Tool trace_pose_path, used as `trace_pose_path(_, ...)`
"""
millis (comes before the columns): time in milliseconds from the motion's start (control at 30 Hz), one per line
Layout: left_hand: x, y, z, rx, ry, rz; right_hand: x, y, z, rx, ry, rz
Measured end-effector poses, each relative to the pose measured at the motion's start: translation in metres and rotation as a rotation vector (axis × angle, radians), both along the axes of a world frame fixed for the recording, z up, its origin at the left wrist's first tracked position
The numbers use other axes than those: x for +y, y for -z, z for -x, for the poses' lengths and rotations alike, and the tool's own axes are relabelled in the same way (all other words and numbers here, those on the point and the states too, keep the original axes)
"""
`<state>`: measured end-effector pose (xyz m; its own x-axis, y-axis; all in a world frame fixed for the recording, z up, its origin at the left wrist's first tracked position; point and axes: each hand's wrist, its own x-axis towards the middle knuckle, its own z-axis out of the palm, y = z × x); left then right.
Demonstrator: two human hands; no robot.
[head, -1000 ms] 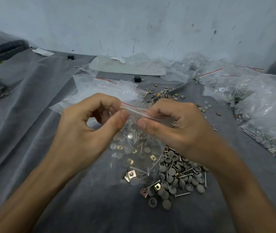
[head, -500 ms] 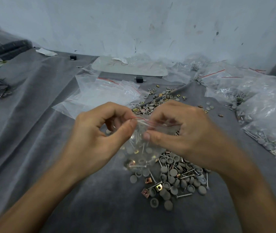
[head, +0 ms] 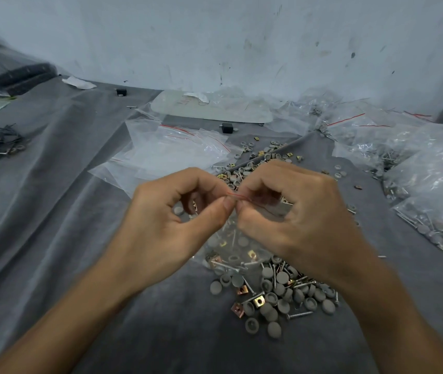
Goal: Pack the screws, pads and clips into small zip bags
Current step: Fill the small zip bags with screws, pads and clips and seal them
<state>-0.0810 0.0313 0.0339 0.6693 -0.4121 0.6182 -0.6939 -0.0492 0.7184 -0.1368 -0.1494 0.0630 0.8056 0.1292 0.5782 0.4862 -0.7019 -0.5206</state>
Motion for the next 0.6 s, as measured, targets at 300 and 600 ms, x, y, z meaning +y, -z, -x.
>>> trace_pose_path(300,0.001,-0.003,0.003,-0.015,-0.041,0.035,0.000,-0.003,0.002,-0.079,0.068,0.018)
trace_pose_path(600,0.004,-0.005,-0.001,0.008,-0.070,0.114,-0.015,-0.004,0.002,-0.086,0.115,-0.147)
